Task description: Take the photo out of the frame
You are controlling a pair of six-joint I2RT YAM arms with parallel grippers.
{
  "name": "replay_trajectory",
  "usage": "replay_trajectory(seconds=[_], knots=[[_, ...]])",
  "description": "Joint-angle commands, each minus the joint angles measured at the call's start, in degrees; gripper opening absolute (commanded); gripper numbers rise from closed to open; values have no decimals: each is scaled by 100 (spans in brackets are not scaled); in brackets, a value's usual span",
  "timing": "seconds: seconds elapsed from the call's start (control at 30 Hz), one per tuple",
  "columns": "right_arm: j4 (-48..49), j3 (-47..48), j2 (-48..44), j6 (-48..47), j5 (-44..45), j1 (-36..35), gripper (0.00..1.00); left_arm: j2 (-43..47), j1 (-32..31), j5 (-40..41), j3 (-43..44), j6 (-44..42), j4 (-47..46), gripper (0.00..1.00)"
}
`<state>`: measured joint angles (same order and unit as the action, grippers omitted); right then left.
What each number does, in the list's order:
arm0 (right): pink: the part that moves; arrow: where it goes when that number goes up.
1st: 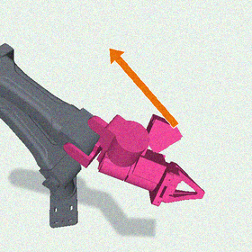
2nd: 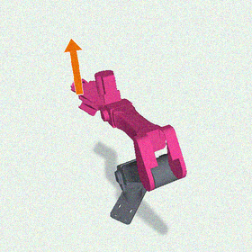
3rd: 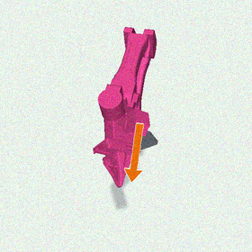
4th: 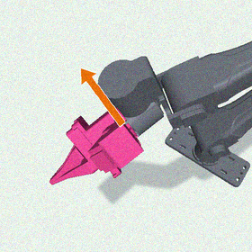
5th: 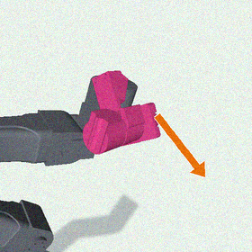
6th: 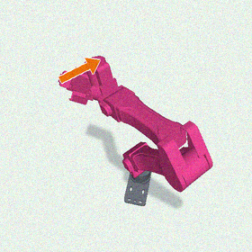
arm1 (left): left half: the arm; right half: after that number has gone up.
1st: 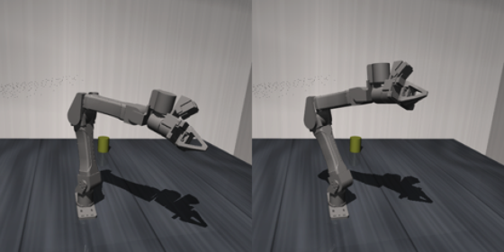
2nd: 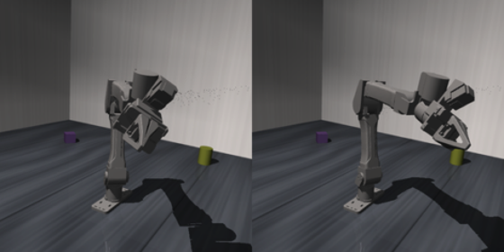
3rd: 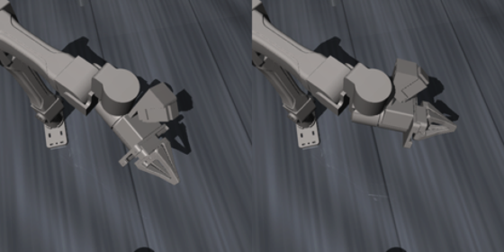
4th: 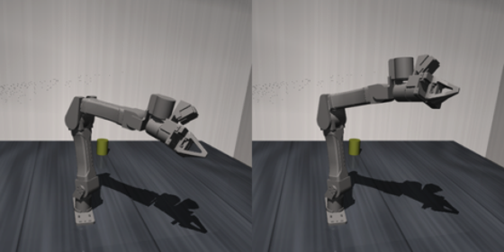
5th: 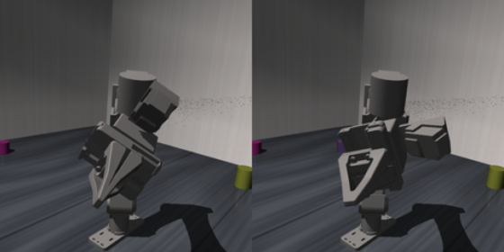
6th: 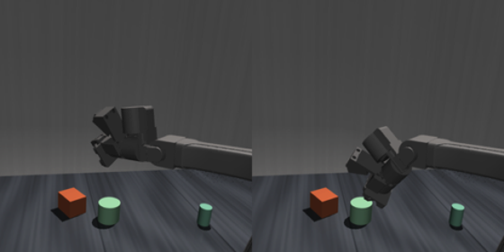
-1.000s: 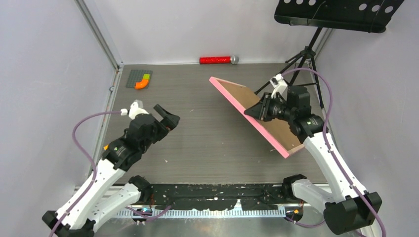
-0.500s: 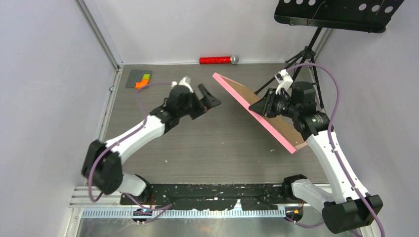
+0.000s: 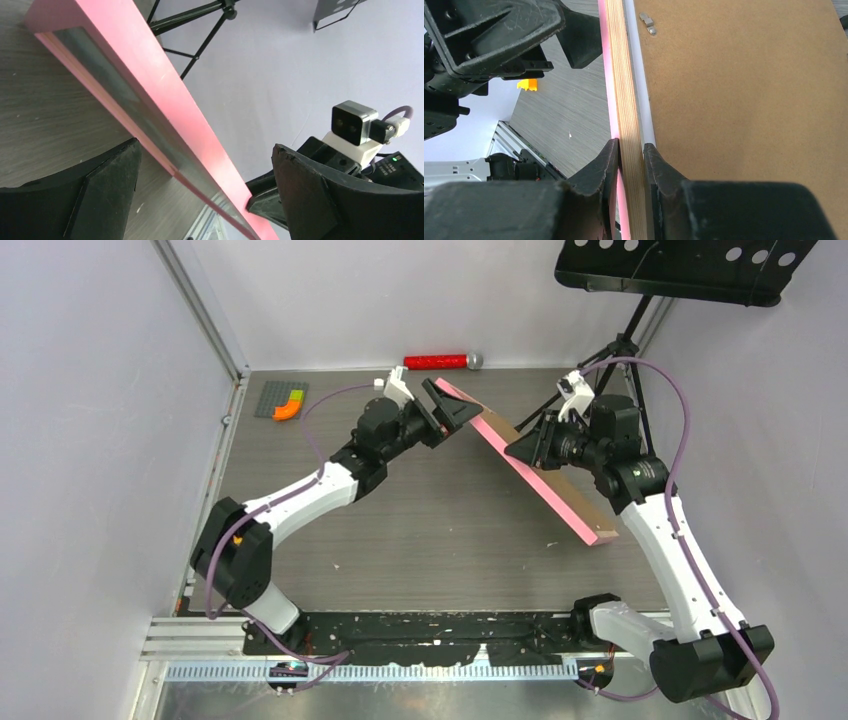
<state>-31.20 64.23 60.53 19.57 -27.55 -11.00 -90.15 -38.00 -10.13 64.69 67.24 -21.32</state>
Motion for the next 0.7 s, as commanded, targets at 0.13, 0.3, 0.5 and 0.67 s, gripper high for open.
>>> replay_trajectory(seconds=[0.13, 0.3, 0.5, 0.67], knots=[[-139, 236, 211, -521, 1184, 213, 5, -702, -211, 696, 1413, -191, 1041, 84], [-342, 275, 162, -812, 1412, 214, 5, -1021, -530, 1857, 2331, -368, 2319, 58], [-655, 553, 45, -1592, 1944, -157, 45, -1116, -639, 2581, 3173, -419, 3622, 26], [-1268, 1087, 168, -3000, 3967, -1441, 73, -1294, -663, 2677, 3758, -393, 4318, 20]])
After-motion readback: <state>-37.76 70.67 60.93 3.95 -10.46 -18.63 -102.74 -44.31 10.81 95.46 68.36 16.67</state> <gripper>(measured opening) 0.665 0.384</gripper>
